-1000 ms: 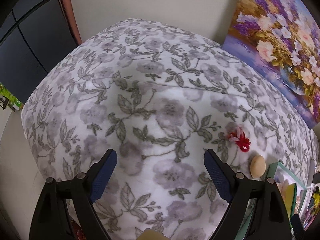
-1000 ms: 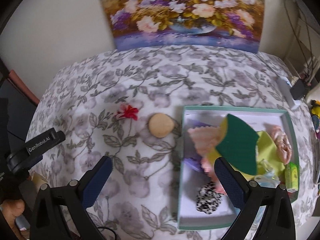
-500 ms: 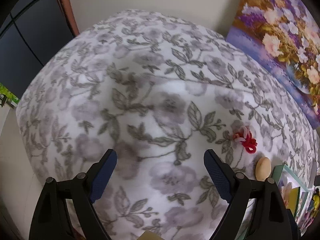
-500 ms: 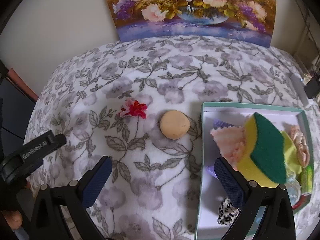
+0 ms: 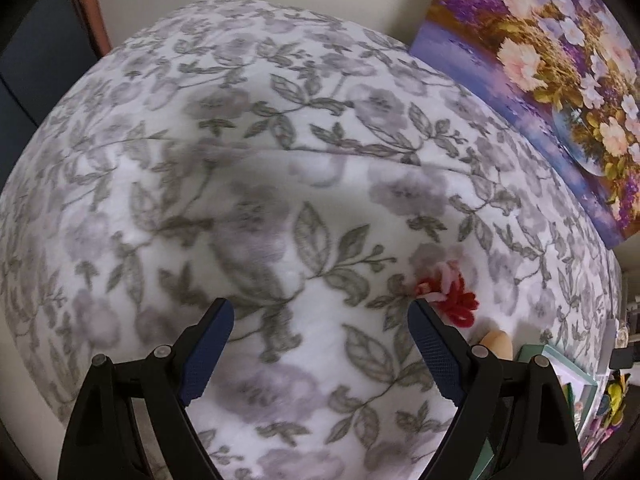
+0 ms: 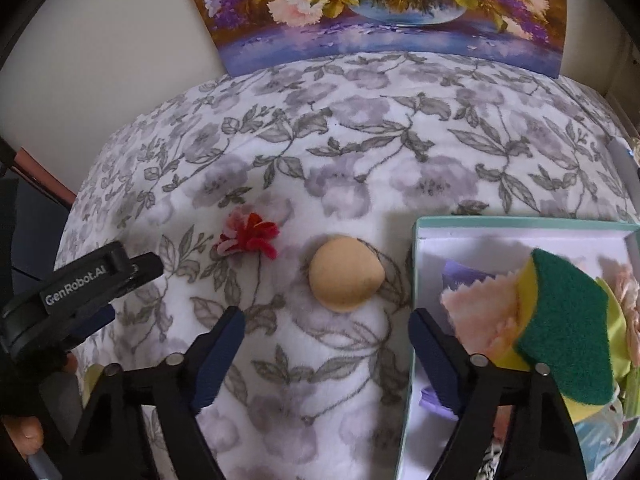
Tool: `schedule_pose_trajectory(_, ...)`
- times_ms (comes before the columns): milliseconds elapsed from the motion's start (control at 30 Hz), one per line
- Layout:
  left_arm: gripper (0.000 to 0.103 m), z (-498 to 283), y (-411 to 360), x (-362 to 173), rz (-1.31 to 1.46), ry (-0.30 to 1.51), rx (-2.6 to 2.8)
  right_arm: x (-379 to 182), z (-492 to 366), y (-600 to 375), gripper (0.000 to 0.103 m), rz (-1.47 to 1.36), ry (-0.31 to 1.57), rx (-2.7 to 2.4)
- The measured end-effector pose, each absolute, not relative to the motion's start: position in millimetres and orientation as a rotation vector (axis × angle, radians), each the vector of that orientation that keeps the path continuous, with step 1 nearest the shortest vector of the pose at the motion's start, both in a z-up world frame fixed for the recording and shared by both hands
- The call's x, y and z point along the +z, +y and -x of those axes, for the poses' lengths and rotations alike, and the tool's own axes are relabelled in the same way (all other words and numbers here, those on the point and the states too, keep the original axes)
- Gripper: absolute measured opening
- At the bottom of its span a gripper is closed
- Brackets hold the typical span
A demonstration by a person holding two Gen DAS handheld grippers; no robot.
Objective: Organize soft objects
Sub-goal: 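Grasp the red flower clip with the left tool while the right tool grasps the beige round sponge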
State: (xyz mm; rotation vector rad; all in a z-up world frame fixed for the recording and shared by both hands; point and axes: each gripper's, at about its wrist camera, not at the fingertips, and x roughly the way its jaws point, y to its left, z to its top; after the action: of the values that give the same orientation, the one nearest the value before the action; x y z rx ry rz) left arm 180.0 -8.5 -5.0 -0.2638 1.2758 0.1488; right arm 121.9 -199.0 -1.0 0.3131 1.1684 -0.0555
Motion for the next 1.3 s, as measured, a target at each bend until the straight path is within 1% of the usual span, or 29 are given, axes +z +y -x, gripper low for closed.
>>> schedule_pose_trajectory(33,0.089,-182.6,-11.3,-7.4,0.263,1.280,0.136,-2.2,-123.0,-199.5,0.079,-0.321,1.170,-0.050)
schedule_pose_trajectory(133,0.089,-188.9,-19.3,-12.6,0.264,1.289,0.101,-6.0,-128.6,-197.5,0.074,-0.309,1.179,-0.053)
schedule_pose_trajectory(500,0.089,-201.9,-39.5,-29.6,0.268,1.318,0.003,-24.0,-142.4,-201.2,0.067,-0.325,1.205,-0.093)
schedule_pose_trajectory(600,0.085,-205.7,-45.3,-32.4,0.255,1.314,-0.010,-31.8,-145.5,-200.7,0.064,-0.322,1.223,-0.096)
schedule_pose_trajectory(667,0.078,-208.1,-48.7,-34.9,0.255,1.312,-0.024,-35.2,-146.6,-201.3,0.061,-0.321,1.228,-0.099)
schedule_pose_trajectory(700,0.071,-209.4,-50.2,-36.6,0.258,1.312,-0.030,-35.7,-147.4,-202.1,0.059,-0.315,1.224,-0.105)
schedule_pose_trajectory(767,0.067,-211.7,-53.2,-40.0,0.266,1.316,-0.042,-35.9,-148.8,-204.3,0.058,-0.327,1.215,-0.105)
schedule_pose_trajectory(800,0.063,-212.9,-54.6,-41.0,0.270,1.314,-0.050,-36.2,-149.2,-205.0,0.058,-0.331,1.212,-0.106)
schedule_pose_trajectory(833,0.056,-213.7,-55.8,-41.6,0.277,1.309,-0.059,-36.5,-150.1,-205.3,0.056,-0.330,1.212,-0.108)
schedule_pose_trajectory(867,0.052,-214.3,-57.0,-41.8,0.281,1.305,-0.067,-37.1,-151.0,-205.5,0.055,-0.325,1.212,-0.113)
schedule_pose_trajectory(933,0.036,-215.5,-60.4,-41.2,0.293,1.293,-0.097,-38.7,-151.9,-204.3,0.052,-0.313,1.217,-0.111)
schedule_pose_trajectory(967,0.031,-215.6,-62.1,-40.9,0.295,1.289,-0.108,-39.3,-152.2,-203.4,0.052,-0.305,1.218,-0.109)
schedule_pose_trajectory(1000,0.024,-215.5,-63.8,-40.5,0.299,1.285,-0.123,-39.9,-152.6,-202.2,0.052,-0.294,1.219,-0.107)
schedule_pose_trajectory(1067,0.023,-215.2,-66.3,-39.9,0.300,1.284,-0.135,-40.3,-151.9,-200.9,0.050,-0.285,1.220,-0.107)
schedule_pose_trajectory(1100,0.020,-214.0,-65.7,-38.9,0.296,1.280,-0.136,-40.4,-151.5,-200.5,0.050,-0.281,1.220,-0.108)
schedule_pose_trajectory(1167,0.007,-213.9,-63.5,-37.3,0.297,1.276,-0.134,-41.1,-151.6,-199.2,0.049,-0.272,1.219,-0.105)
schedule_pose_trajectory(1300,0.006,-212.0,-52.5,-31.5,0.323,1.278,-0.128,-38.2,-149.7,-200.5,0.047,-0.282,1.218,-0.099)
